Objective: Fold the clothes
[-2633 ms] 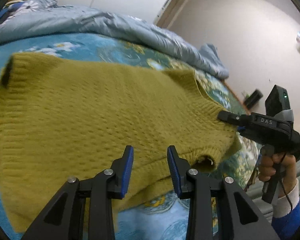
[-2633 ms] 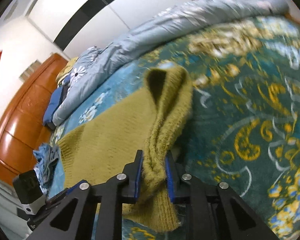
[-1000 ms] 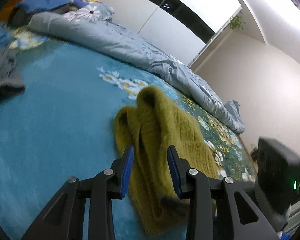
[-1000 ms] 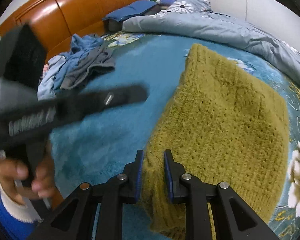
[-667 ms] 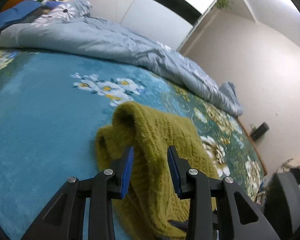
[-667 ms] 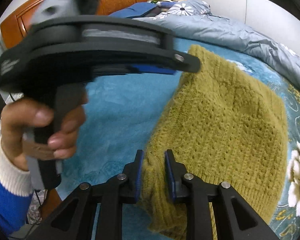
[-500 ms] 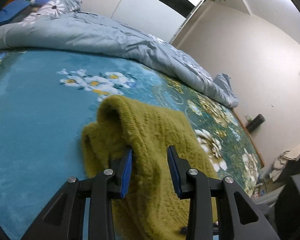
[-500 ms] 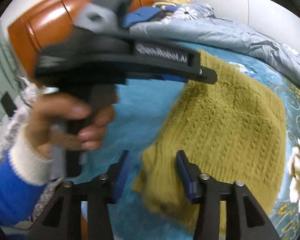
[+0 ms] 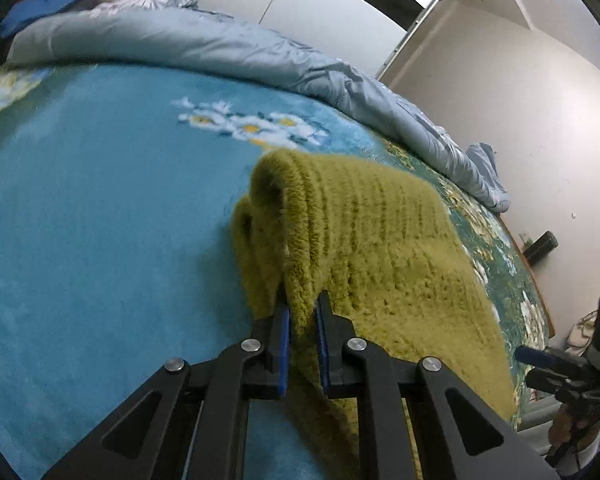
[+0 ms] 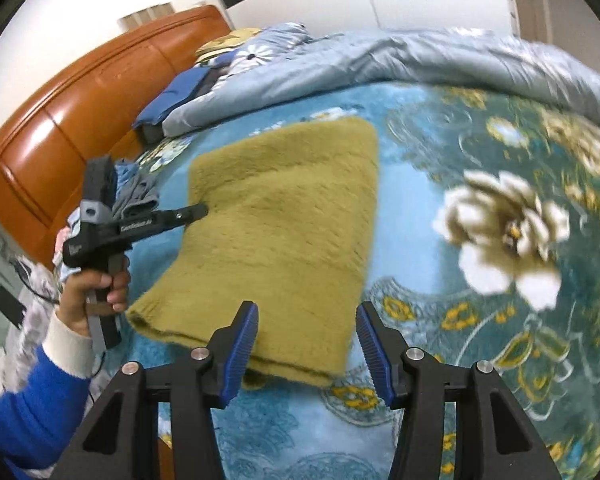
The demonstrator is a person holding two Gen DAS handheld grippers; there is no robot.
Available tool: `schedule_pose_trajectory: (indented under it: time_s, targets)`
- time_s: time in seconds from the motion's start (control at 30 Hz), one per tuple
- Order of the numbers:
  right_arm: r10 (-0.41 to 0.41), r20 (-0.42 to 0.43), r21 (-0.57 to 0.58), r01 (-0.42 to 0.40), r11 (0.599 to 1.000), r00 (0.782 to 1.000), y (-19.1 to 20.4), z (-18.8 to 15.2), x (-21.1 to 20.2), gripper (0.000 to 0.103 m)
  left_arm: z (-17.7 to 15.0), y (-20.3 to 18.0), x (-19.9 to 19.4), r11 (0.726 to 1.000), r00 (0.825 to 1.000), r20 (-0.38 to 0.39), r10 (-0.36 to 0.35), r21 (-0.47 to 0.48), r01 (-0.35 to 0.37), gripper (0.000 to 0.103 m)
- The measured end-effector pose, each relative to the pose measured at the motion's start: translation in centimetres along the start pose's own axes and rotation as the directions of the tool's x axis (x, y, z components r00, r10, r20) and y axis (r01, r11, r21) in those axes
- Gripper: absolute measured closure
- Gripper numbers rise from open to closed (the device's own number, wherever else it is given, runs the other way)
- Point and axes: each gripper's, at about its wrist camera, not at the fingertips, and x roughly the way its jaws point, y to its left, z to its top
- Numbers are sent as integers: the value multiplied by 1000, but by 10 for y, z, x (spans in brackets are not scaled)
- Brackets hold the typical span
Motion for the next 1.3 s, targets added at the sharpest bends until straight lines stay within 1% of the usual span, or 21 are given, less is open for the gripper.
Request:
schedule_pose_trajectory:
  time_s: [0.07, 0.17, 0.2, 0.23, 0.27, 0.3, 0.33, 0.37, 0.4, 0.5, 0.6, 0.73, 0.77, 0.83, 0.93, 1.07, 1.13, 1.17, 1.23, 1.27, 1.3]
  targets:
    - [12, -7, 25, -12, 1000, 1000, -5, -1, 6, 48, 1, -1, 0, 1000, 1000, 1, -5, 6, 5, 90]
    - [26, -5, 59, -26, 998, 1000, -11, -5, 9, 48, 3, -3, -5, 1000, 1000, 4, -23, 21, 23, 84]
    - [30, 0, 70, -30, 997, 1000, -12, -8, 7, 48, 4, -4, -9, 999, 999, 0, -34, 24, 34, 75]
    - [34, 5, 81, -34, 996, 999, -12, -11, 6, 48, 5, -4, -13, 999, 999, 0, -36, 28, 36, 68]
    - [41, 8, 94, -41, 995, 999, -14, -12, 6, 48, 8, -5, -19, 999, 999, 9, -34, 32, 33, 58]
    - [48, 12, 108, -49, 993, 999, -16, -13, 6, 44, 11, -5, -24, 999, 999, 24, -31, 35, 30, 50]
    - [54, 15, 123, -56, 991, 998, -18, -14, 7, 41, 17, -3, -29, 999, 999, 44, -29, 32, 27, 46]
    - [61, 19, 139, -63, 988, 998, -20, -15, 7, 40, 24, -1, -30, 1000, 998, 58, -21, 23, 19, 40]
    - [76, 21, 163, -79, 983, 997, -23, -16, 9, 39, 31, 1, -30, 1000, 998, 64, -10, 12, 9, 39]
    - [109, 27, 230, -112, 967, 994, -28, -17, 14, 39, 53, 10, -19, 1000, 998, 60, 10, -29, -8, 38]
    - [140, 34, 279, -144, 949, 990, -31, -20, 21, 38, 69, 19, 5, 998, 1000, 2, -11, -60, 11, 38]
    - [170, 36, 316, -172, 933, 985, -33, -25, 29, 38, 69, 27, 29, 999, 997, -72, -9, -40, 6, 37]
    - [178, 36, 325, -180, 929, 983, -33, -26, 30, 38, 67, 32, 32, 998, 996, -85, -27, -53, 22, 37]
    - [204, 39, 347, -204, 916, 978, -34, -30, 33, 38, 65, 44, 35, 990, 991, -92, -96, -109, 85, 36]
    - [236, 44, 372, -236, 898, 971, -36, -34, 36, 38, 59, 59, 41, 968, 979, -83, -186, -188, 168, 32]
    - [254, 60, 390, -257, 884, 965, -38, -35, 38, 38, 53, 64, 45, 944, 967, -43, -252, -230, 236, 32]
    - [263, 64, 398, -266, 878, 963, -39, -35, 39, 39, 52, 62, 44, 943, 966, -28, -256, -229, 243, 32]
    - [266, 63, 399, -268, 877, 962, -38, -34, 39, 41, 51, 61, 44, 943, 967, -21, -255, -227, 243, 33]
    - [268, 62, 401, -269, 876, 962, -38, -32, 41, 50, 51, 60, 43, 939, 964, -9, -266, -227, 257, 43]
    - [267, 61, 402, -269, 875, 962, -38, -32, 41, 53, 50, 58, 42, 938, 963, -1, -269, -229, 262, 50]
    - [267, 60, 403, -268, 875, 962, -39, -31, 42, 61, 50, 57, 40, 938, 963, 6, -268, -226, 263, 59]
